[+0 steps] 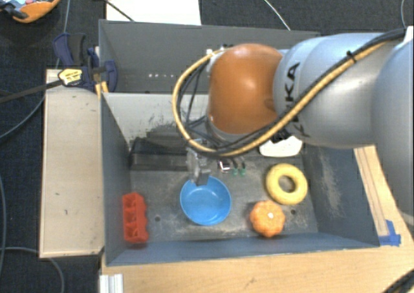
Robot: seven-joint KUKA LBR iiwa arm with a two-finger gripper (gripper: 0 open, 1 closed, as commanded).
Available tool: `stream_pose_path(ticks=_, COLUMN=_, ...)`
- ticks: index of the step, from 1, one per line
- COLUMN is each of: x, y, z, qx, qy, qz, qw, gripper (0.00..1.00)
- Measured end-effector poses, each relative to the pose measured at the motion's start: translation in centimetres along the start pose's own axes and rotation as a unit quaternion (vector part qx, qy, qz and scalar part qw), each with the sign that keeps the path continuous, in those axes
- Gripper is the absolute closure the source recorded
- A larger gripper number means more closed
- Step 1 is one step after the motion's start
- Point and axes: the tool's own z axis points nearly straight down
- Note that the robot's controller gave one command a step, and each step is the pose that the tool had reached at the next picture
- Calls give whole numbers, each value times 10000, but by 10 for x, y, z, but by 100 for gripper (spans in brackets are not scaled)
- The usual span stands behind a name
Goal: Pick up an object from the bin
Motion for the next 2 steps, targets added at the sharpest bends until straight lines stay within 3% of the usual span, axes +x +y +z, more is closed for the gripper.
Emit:
stream_pose_path(ticks=1, x=-23, y=81, z=64, qx=-25, qy=-8, qz=248, qw=9997, gripper=100)
stream_pose_path(ticks=2, x=-20, y=46, z=80, qx=-32, qy=-46, qz=-1473, qw=9891, gripper=100)
